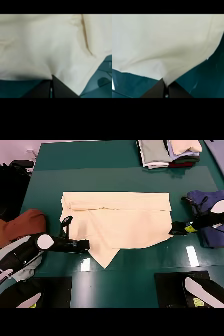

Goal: Fold the shirts.

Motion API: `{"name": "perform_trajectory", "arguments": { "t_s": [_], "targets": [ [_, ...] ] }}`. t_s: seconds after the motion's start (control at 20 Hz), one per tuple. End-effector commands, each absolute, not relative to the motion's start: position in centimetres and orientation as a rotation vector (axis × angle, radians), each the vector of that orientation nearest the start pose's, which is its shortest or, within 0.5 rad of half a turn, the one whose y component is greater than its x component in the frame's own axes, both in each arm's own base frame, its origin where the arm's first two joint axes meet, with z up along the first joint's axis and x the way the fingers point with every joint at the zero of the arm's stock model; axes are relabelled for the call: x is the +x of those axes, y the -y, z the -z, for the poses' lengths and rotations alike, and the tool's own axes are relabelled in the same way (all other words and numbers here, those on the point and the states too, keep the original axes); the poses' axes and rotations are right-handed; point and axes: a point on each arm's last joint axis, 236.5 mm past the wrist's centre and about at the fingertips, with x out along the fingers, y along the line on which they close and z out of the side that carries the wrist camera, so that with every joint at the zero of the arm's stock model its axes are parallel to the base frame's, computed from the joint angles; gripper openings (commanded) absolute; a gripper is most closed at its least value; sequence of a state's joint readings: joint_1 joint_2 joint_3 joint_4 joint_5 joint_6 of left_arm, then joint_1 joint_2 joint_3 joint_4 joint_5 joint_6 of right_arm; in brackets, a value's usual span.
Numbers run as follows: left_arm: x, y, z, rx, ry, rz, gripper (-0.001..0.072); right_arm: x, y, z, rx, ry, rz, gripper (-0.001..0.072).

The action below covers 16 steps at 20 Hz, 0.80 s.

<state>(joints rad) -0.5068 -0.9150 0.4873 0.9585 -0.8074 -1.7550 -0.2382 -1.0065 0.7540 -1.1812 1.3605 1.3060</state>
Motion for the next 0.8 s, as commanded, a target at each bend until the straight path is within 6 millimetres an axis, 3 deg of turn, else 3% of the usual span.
{"name": "perform_trajectory", "arguments": {
  "t_s": [0.0,0.1,0.25,0.45,0.55,0.75],
  "targets": [
    [20.1,20.1,2.8,-0.289,-1.367,0.428,0.0022,23.2,-1.2,0.5,0.312,-1.438,-0.191,0.0019],
    [20.0,18.0,0.5,-0.209,-1.323,0.396,0.0022,22.0,0.2,-0.4,0.293,-1.428,-0.141,0.0018],
    [17.3,15.8,-2.1,-0.131,-1.337,0.404,0.0022,20.2,2.0,-1.5,0.248,-1.423,-0.069,0.0018],
    [15.6,14.2,-4.4,-0.085,-1.324,0.408,0.0023,19.3,2.5,-2.3,0.213,-1.41,-0.045,0.0018],
    [16.4,13.9,-5.1,-0.071,-1.279,0.397,0.0023,19.4,2.6,-2.2,0.213,-1.408,-0.043,0.0018],
    [20.5,13.1,-6.4,-0.054,-1.112,0.336,0.0022,21.1,3.0,-2.2,0.229,-1.421,-0.049,0.0018]
  ]
}}
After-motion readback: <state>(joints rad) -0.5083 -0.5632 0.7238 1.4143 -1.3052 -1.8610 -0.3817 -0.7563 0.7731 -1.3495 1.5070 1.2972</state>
